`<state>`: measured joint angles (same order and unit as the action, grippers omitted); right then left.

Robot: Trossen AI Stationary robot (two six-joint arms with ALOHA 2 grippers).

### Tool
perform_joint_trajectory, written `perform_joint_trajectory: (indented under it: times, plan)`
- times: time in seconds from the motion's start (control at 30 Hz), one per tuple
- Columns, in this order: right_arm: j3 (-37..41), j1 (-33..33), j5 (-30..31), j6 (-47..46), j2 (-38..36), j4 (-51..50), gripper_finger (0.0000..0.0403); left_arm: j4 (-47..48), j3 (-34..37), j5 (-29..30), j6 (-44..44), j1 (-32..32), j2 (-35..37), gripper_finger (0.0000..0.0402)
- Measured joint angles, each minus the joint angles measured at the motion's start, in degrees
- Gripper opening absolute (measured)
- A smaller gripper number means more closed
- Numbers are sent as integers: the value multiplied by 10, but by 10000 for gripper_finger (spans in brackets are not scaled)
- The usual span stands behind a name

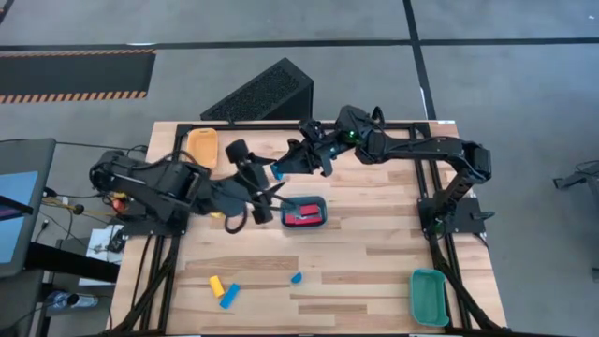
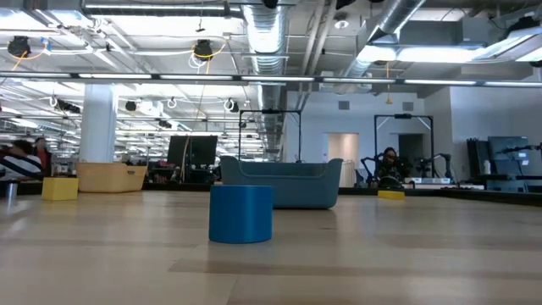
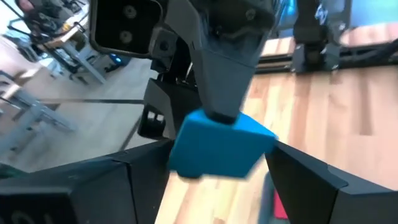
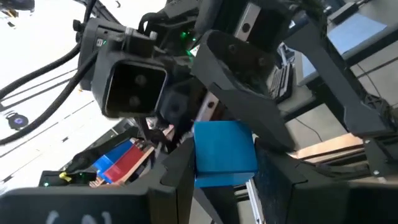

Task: Sort & place blocks by color
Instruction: Put the top right blue block into the yellow bin

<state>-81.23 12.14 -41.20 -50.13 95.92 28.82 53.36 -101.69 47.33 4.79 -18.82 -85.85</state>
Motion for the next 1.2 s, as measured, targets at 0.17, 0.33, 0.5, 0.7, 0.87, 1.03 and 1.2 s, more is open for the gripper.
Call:
perform_joint_trajectory:
  times: [0.17, 0.33, 0.5, 0.7, 0.87, 1.03, 1.2]
  plan:
    - [0, -7, 3, 0, 0, -3, 144, -16, 0, 37, -52, -1, -24, 245]
    - [0, -12, 23, 9, 0, -30, 145, -26, 0, 58, -65, -18, -26, 245]
    - [0, -7, 41, 7, 0, -40, 146, -33, 0, 94, -72, -38, -19, 244]
    - [0, -8, 40, 6, 0, -39, 145, -21, 0, 110, -56, -44, -18, 206]
    - [0, -7, 40, 4, 0, -40, 147, -14, 0, 113, -52, -39, -18, 166]
    - [0, -8, 38, -8, 0, -31, 147, -15, 0, 111, -52, -37, -17, 169]
    - [0, -7, 39, -9, 0, -28, 147, -15, 0, 116, -52, -36, -17, 172]
